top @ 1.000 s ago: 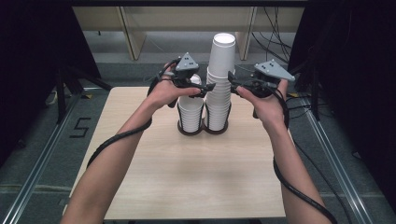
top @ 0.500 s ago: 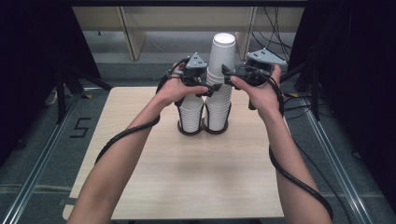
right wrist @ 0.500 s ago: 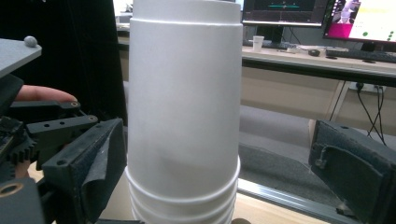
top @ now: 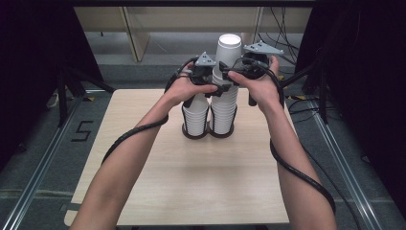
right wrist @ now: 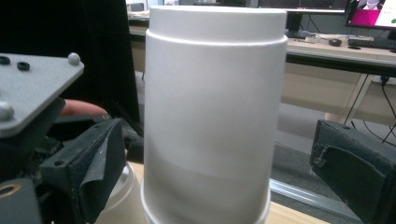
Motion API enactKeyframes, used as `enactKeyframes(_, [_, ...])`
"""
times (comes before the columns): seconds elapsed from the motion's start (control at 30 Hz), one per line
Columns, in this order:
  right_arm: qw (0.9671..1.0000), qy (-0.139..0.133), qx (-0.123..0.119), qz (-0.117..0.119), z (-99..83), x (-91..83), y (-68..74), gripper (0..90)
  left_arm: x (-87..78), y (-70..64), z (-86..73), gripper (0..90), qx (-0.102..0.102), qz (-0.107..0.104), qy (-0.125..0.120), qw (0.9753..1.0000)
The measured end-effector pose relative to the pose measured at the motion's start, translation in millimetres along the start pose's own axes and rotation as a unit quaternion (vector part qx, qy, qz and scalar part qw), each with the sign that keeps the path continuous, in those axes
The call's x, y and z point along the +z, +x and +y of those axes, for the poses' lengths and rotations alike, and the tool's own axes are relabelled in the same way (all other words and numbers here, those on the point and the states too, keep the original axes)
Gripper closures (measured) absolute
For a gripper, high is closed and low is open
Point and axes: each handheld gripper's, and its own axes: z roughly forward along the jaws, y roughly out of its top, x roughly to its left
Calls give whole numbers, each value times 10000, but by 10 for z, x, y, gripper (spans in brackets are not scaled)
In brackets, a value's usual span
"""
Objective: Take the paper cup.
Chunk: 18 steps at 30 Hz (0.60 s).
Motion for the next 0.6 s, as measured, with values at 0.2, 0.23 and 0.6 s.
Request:
enactKeyframes(0.2, [10000, 42, 8, -29, 7, 81, 13, 47, 12, 4, -11, 94, -83, 0, -5, 10000])
enactKeyframes(0.23, [10000, 19, 12, -36, 12, 92, 17, 48, 13, 3, -11, 94, -85, 6, 18, 10000])
enactKeyframes(0.6, [9999, -31, 120, -82, 54, 202, 15, 154, 29, 31, 14, 92, -355, -40, 38, 9994])
